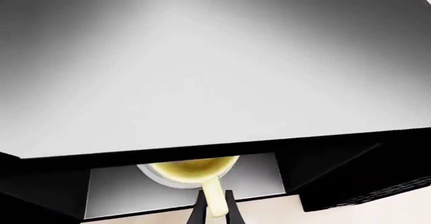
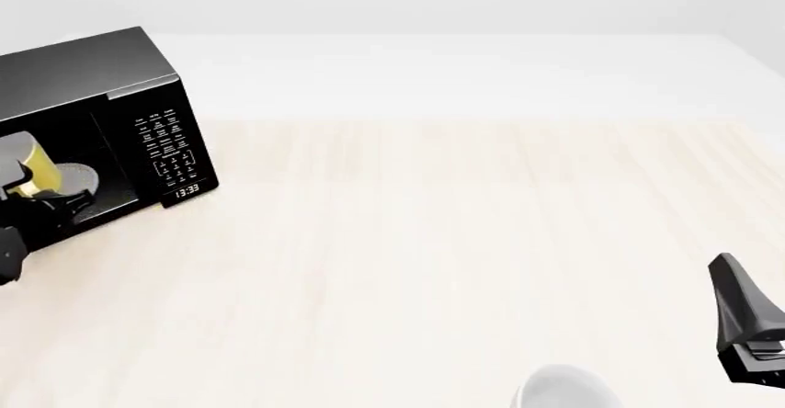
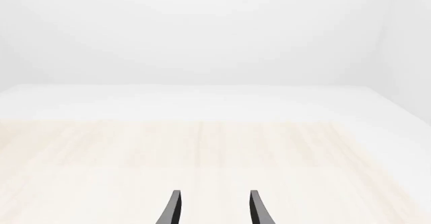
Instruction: Put the yellow and white mug in the microwave and close it.
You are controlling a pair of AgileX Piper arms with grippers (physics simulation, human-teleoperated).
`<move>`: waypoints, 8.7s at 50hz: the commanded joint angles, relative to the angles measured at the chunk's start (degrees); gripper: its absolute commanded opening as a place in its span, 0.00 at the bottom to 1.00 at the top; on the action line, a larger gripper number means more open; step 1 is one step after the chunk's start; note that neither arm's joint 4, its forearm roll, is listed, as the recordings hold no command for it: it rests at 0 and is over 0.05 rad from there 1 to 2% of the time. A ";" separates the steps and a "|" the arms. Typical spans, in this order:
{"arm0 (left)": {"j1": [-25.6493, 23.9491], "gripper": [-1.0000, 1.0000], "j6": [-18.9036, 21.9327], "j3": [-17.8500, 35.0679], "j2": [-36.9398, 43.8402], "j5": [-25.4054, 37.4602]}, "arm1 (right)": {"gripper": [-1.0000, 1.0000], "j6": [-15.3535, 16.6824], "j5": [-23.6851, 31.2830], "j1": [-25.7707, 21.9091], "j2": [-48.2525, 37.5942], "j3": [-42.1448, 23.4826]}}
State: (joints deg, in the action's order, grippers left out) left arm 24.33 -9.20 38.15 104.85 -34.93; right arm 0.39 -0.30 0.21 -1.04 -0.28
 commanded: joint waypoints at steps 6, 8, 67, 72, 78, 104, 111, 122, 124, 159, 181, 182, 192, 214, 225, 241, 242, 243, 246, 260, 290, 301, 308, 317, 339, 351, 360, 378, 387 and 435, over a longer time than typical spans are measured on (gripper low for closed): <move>2.07 0.00 -0.10 4.32 1.23 2.45 | 1.00 -0.01 0.02 0.00 0.09 0.05; 2.07 0.00 -0.05 4.66 1.80 2.42 | 1.00 -0.01 0.02 0.00 0.10 0.05; 1.63 1.00 2.69 5.31 6.82 1.72 | 1.00 0.00 0.02 0.00 0.08 0.05; 1.03 1.00 2.47 4.81 6.70 1.70 | 1.00 -0.01 0.03 0.01 0.10 0.05; -0.32 1.00 2.03 2.82 5.69 1.52 | 1.00 -0.01 0.03 0.01 0.10 0.05; -2.89 1.00 0.86 -10.19 -10.22 2.77 | 1.00 -0.01 0.03 0.00 0.10 0.05; -3.40 1.00 1.13 -12.47 -16.34 4.55 | 1.00 0.00 0.02 0.00 0.08 0.05; -4.25 1.00 1.53 -14.86 -27.25 9.43 | 1.00 0.00 0.02 0.00 0.09 0.05; -4.51 1.00 1.85 -15.25 -29.09 10.29 | 1.00 -0.01 0.02 -0.01 0.09 0.05; -3.03 1.00 5.81 -14.35 -57.51 34.93 | 1.00 -0.01 0.03 0.01 0.10 0.05; -2.66 1.00 4.11 -3.14 -69.06 53.06 | 1.00 0.00 0.02 0.01 0.09 0.05; -2.50 1.00 4.18 -2.52 -69.12 53.69 | 1.00 0.00 0.03 0.00 0.11 0.05; -0.29 1.00 3.50 2.23 -70.38 57.92 | 1.00 -0.01 0.02 -0.01 0.08 0.05; 9.19 1.00 2.84 6.06 -70.91 60.26 | 1.00 -0.01 0.02 0.00 0.09 0.05; 13.92 1.00 1.37 6.98 -69.99 60.73 | 1.00 0.00 0.02 -0.01 0.09 0.05; 22.94 1.00 -0.93 6.62 -65.81 58.79 | 1.00 -0.01 0.02 0.00 0.09 0.05; 23.96 1.00 -0.79 6.68 -65.37 58.59 | 1.00 -0.01 0.02 0.00 0.10 0.05; 24.81 1.00 -0.55 6.72 -64.87 58.46 | 1.00 -0.02 0.03 0.01 0.10 0.05; 26.12 1.00 -0.52 6.68 -64.31 57.90 | 1.00 -0.01 0.03 0.01 0.10 0.05; 31.49 1.00 -0.10 7.02 -61.07 57.12 | 1.00 0.00 0.02 0.00 0.09 0.05; 40.56 1.00 0.58 5.50 -53.48 54.76 | 1.00 -0.01 0.03 0.02 0.11 0.05; 44.59 1.00 3.56 4.14 -49.58 52.13 | 1.00 -0.01 0.02 0.00 0.09 0.05; 47.59 1.00 7.28 2.76 -44.83 49.93 | 1.00 -0.02 0.03 0.01 0.11 0.05; 49.28 1.00 10.58 1.40 -41.52 47.58 | 1.00 -0.01 0.02 0.01 0.08 0.05; 46.46 1.00 13.00 -3.11 -35.83 43.45 | 1.00 -0.01 0.03 0.00 0.10 0.05; 40.96 1.00 12.42 -5.08 -34.53 42.47 | 1.00 -0.01 0.02 0.00 0.08 0.05; 39.53 1.00 12.52 -5.12 -31.95 40.92 | 1.00 -0.02 0.03 0.01 0.10 0.05; 30.29 1.00 9.52 -5.48 -27.27 38.36 | 1.00 -0.02 0.02 0.01 0.08 0.05; 29.69 1.00 10.04 -5.75 -24.75 36.45 | 1.00 -0.01 0.02 0.00 0.09 0.05; 14.93 1.00 5.23 -8.16 -31.47 36.29 | 1.00 0.00 0.02 0.01 0.09 0.05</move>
State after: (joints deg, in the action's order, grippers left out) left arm 42.61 -2.50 30.19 76.71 0.54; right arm 0.39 -0.30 0.22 -1.05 -0.28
